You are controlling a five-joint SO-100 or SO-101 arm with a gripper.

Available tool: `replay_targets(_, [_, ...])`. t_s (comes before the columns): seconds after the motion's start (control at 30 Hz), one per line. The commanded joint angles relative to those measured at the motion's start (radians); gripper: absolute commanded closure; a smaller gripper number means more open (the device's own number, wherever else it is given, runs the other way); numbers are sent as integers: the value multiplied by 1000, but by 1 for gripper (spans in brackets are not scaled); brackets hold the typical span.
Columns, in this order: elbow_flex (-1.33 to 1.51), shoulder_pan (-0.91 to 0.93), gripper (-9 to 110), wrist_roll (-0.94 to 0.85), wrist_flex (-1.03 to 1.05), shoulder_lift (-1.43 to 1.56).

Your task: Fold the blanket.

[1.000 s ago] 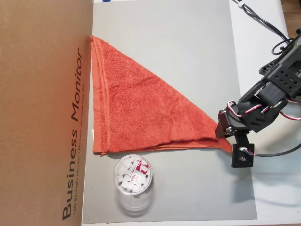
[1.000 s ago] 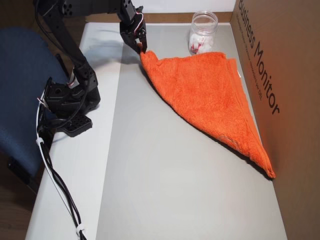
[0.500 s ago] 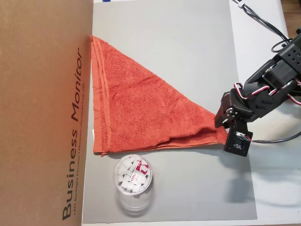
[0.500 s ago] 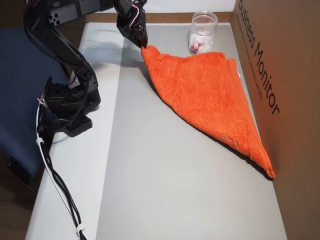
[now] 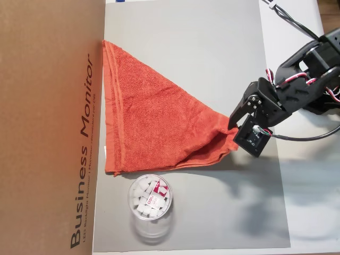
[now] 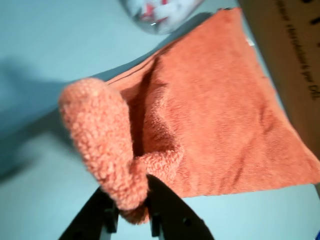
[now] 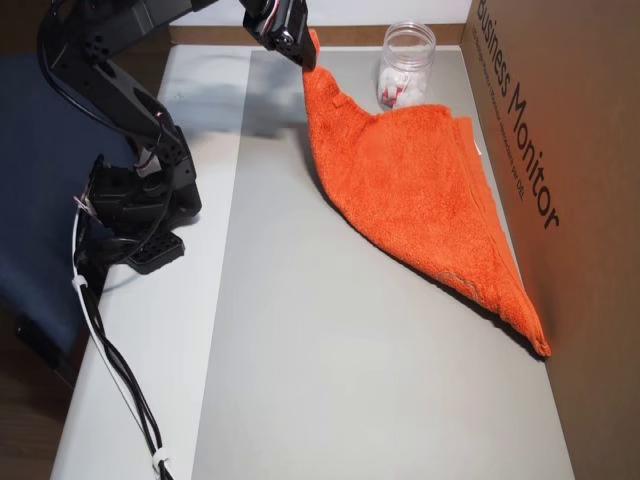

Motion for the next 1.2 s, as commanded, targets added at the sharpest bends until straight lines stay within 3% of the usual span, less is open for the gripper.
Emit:
replay_targets(0.0, [-72, 41, 102, 8, -11, 23])
replay_targets(0.43, [-178, 230, 102, 71, -14, 11])
replay_targets(0.7, [-344, 351, 102, 135, -143, -146])
replay_targets(1.17, [-589, 589, 102, 137, -146, -359])
